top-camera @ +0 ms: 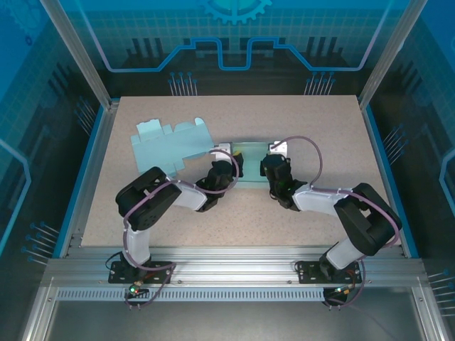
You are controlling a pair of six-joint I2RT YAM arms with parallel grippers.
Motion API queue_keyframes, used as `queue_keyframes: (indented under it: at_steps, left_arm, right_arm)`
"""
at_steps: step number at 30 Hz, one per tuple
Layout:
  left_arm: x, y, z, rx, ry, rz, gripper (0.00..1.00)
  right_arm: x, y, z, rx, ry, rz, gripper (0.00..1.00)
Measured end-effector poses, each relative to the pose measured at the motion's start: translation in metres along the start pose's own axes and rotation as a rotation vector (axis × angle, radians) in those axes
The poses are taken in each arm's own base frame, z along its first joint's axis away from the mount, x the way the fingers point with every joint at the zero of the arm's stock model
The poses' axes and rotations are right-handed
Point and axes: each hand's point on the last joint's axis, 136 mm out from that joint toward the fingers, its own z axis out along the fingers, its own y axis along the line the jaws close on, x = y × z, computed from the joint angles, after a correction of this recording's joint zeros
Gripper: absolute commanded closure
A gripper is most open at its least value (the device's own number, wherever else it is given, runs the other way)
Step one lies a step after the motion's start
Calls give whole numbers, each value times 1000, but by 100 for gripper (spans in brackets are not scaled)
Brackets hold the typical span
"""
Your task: Fold the paper box
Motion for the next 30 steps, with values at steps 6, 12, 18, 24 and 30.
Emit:
queue_keyframes:
  at_steps: [6,12,18,24,30]
  left_arm:
    - [2,3,0,-34,-27,17,76]
    - [6,1,-2,-31,-28,24,76]
    - [11,-1,-9,-13,-32,19,75]
    - [22,-2,-23,30,-2,5,62]
    - [40,-5,-40,86,67,-1,41]
  right_arm:
    - [2,6,-5,2,-5,28,89]
    - [21,3,-14,11,16,30,89]
    - [25,1,-22,3,9,45,89]
    - [38,3,-30,-6,16,20,89]
    - [52,3,-34,-16,43,-8,90]
